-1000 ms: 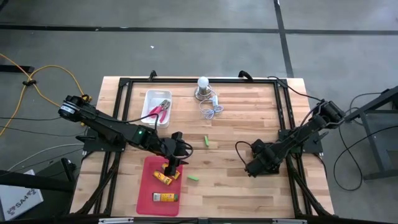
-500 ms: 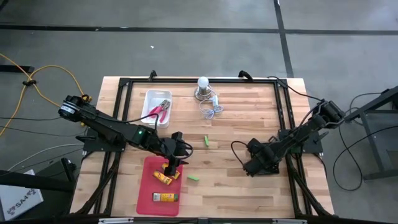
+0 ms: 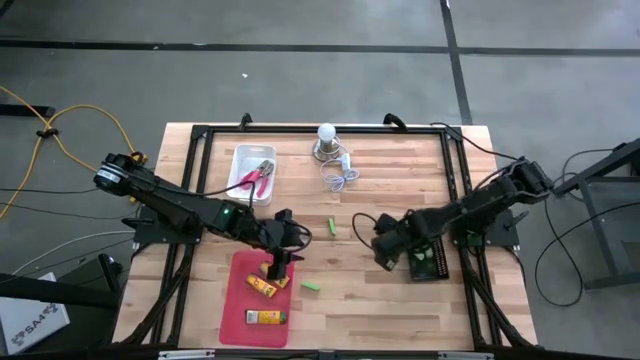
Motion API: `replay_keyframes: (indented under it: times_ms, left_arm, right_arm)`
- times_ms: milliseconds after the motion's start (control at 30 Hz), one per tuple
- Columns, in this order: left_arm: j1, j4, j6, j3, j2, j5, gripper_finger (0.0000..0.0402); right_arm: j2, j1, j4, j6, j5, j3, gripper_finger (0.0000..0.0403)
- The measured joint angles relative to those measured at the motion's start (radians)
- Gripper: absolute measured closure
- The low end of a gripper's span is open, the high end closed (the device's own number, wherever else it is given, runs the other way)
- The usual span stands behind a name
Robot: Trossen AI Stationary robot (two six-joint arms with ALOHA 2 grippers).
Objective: Pick & Place School Supplies
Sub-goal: Put the green eraser into the black bin
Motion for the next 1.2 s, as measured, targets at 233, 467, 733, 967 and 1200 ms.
replay_keyframes:
  times_ms: [233, 467, 733, 967, 1200]
  left_arm:
    - [0.006, -0.051, 0.085, 0.000, -0.024, 0.007, 0.0240]
    - [0.026, -0.131, 0.075, 0.000, -0.116, 0.005, 0.0240]
    - [0.026, -0.149, 0.138, 0.000, -0.164, 0.000, 0.0240]
    - [0.026, -0.148, 0.044, 0.000, -0.162, -0.003, 0.0240]
    - [0.006, -0.150, 0.023, -0.001, -0.162, -0.039, 0.0240]
  right_arm:
    - [0.000, -0.111, 0.166, -0.105, -0.003, 0.000, 0.0275]
    - [0.000, -0.185, 0.327, -0.200, -0.028, 0.000, 0.0275]
    - [0.001, -0.244, 0.466, -0.226, -0.036, 0.000, 0.0275]
    - [0.001, -0.294, 0.526, -0.260, 0.021, 0.000, 0.0275]
    - [0.024, -0.326, 0.627, -0.285, 0.085, 0.000, 0.0275]
